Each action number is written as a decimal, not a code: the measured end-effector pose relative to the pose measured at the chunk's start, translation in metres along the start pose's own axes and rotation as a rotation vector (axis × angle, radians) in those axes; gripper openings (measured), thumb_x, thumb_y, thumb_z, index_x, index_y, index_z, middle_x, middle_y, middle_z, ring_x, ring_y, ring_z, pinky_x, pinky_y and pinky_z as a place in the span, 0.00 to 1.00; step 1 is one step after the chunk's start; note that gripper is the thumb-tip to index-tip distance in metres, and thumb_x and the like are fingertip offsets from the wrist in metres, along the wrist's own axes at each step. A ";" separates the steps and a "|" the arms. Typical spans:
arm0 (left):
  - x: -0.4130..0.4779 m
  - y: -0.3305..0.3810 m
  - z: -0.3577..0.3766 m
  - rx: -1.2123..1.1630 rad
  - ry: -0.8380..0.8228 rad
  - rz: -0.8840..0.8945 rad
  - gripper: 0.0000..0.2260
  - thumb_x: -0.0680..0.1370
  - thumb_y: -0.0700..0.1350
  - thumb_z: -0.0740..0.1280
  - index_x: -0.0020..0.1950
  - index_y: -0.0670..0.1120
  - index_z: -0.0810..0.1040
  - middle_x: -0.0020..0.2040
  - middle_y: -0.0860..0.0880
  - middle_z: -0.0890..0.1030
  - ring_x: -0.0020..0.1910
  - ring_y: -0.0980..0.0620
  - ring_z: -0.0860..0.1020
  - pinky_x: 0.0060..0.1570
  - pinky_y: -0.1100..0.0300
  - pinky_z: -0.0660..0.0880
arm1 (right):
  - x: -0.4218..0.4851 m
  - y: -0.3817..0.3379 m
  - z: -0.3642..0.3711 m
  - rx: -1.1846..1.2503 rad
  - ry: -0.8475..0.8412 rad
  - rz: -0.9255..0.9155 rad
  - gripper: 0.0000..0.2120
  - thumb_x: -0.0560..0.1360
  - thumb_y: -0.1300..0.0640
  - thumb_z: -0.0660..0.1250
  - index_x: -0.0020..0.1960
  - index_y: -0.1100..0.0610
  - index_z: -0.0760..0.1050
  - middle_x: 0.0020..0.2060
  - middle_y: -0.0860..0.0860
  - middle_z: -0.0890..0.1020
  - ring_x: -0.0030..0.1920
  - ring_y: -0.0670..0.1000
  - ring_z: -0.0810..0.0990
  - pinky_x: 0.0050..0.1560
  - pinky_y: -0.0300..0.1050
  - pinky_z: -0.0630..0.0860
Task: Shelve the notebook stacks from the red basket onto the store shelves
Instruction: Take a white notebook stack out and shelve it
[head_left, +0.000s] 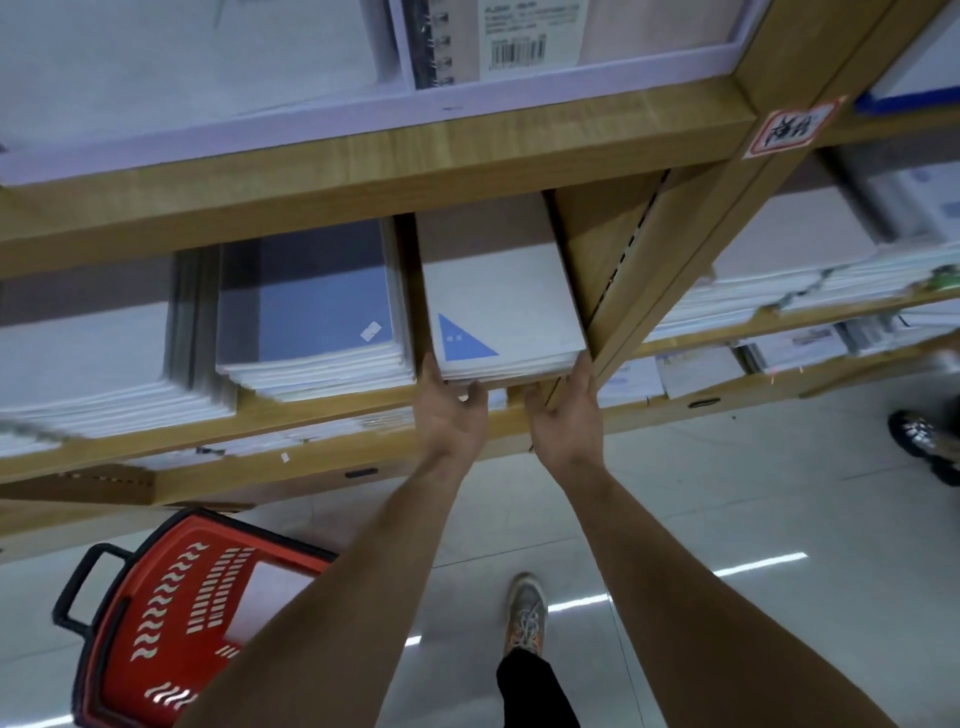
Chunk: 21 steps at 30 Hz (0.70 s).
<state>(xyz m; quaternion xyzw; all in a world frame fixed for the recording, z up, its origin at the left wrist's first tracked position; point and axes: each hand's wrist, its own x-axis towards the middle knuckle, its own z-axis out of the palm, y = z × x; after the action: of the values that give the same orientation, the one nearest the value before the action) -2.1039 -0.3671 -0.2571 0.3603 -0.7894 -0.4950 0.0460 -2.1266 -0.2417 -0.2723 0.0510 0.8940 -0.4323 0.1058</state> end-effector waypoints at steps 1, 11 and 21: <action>0.001 0.002 0.000 0.050 -0.011 0.016 0.23 0.79 0.39 0.67 0.74 0.44 0.68 0.63 0.45 0.80 0.60 0.45 0.79 0.54 0.61 0.73 | 0.002 0.002 0.000 -0.026 -0.002 -0.023 0.40 0.79 0.48 0.65 0.83 0.52 0.45 0.81 0.51 0.59 0.73 0.62 0.70 0.66 0.62 0.74; 0.019 0.002 -0.008 0.030 -0.221 0.085 0.26 0.78 0.38 0.69 0.74 0.53 0.67 0.63 0.55 0.78 0.55 0.57 0.78 0.55 0.67 0.75 | 0.008 0.004 0.004 -0.136 -0.082 -0.056 0.42 0.80 0.44 0.65 0.83 0.53 0.45 0.82 0.52 0.57 0.80 0.59 0.56 0.76 0.58 0.59; 0.022 -0.016 -0.013 0.121 -0.316 0.066 0.31 0.78 0.35 0.63 0.78 0.55 0.62 0.68 0.49 0.74 0.63 0.46 0.75 0.64 0.53 0.73 | 0.008 0.011 0.013 -0.333 -0.179 -0.173 0.42 0.79 0.46 0.66 0.83 0.53 0.45 0.81 0.48 0.59 0.80 0.55 0.52 0.73 0.57 0.65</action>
<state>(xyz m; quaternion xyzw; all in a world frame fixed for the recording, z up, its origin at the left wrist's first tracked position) -2.1064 -0.3945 -0.2698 0.2540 -0.8265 -0.4952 -0.0845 -2.1305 -0.2452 -0.2898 -0.0827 0.9412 -0.2889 0.1543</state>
